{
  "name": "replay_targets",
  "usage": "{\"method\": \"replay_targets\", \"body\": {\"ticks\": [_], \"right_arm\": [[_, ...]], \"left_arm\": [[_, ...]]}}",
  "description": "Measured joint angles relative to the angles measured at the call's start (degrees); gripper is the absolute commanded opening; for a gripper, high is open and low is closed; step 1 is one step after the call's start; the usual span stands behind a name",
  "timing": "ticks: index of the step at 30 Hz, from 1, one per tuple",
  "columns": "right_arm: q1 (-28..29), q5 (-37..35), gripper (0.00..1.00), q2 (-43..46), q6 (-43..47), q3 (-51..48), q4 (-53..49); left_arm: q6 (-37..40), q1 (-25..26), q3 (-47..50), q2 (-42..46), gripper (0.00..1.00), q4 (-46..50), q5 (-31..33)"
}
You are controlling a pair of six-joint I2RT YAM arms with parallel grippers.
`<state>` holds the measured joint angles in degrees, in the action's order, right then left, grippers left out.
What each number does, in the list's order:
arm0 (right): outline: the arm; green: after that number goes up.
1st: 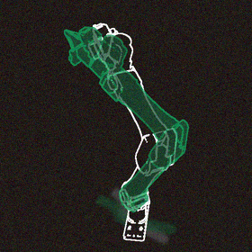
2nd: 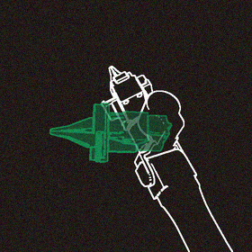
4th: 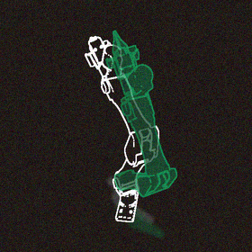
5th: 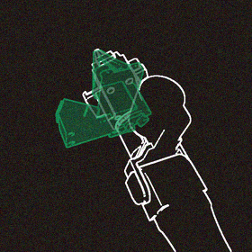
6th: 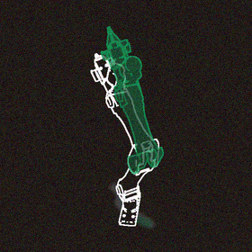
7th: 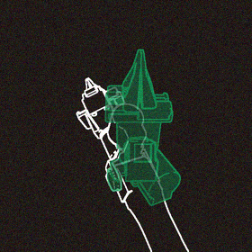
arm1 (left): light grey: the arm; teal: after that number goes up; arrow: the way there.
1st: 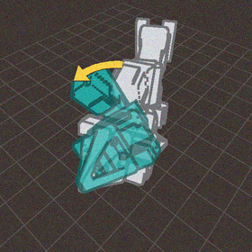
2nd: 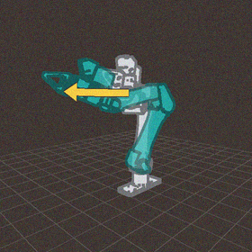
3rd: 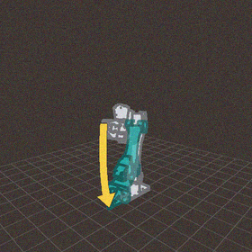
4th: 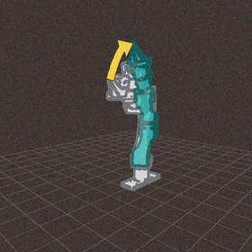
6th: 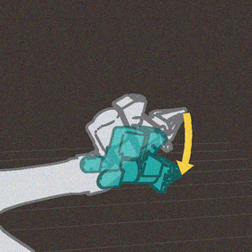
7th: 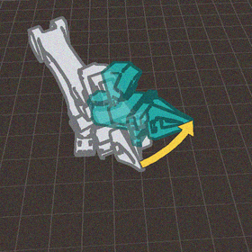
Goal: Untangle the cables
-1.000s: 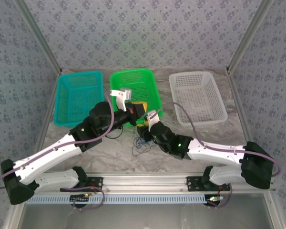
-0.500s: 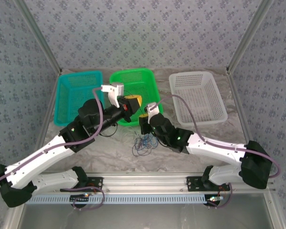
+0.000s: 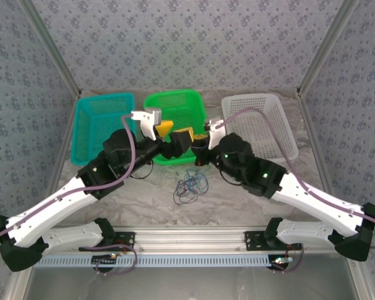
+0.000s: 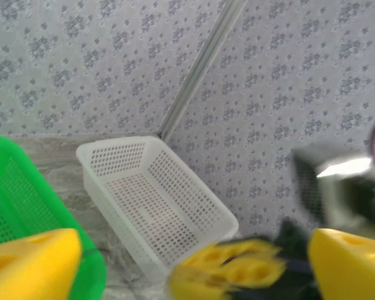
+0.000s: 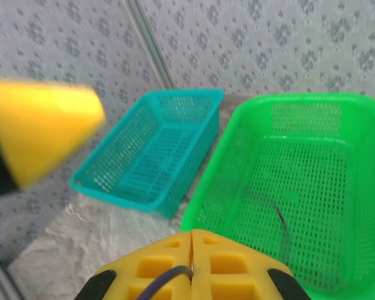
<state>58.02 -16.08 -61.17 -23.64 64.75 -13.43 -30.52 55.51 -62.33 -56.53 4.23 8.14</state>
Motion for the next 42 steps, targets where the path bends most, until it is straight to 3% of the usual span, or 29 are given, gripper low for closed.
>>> {"method": "replay_targets", "body": {"ticks": [11,18,26,33,42], "right_arm": [[-4.46,3.3,0.0,-1.05,0.39,17.57,-15.21],[-5.07,5.03,0.0,-2.23,0.59,28.09,-18.14],[-6.32,5.03,0.0,-3.8,0.11,31.63,-18.4],[-7.85,5.62,0.0,-6.97,-1.92,34.56,-18.18],[-10.93,10.21,0.0,-11.45,-4.48,42.69,-17.31]], "left_arm": [[0.5,0.02,7.58,6.69,0.99,3.69,-0.04],[0.59,0.02,13.53,3.5,0.99,4.85,-2.99],[2.16,0.02,18.29,2.43,0.99,4.13,-3.82],[2.67,0.02,21.22,1.57,0.99,-2.03,-6.43],[5.68,3.3,21.22,-7.76,0.97,-13.09,-11.45]]}}
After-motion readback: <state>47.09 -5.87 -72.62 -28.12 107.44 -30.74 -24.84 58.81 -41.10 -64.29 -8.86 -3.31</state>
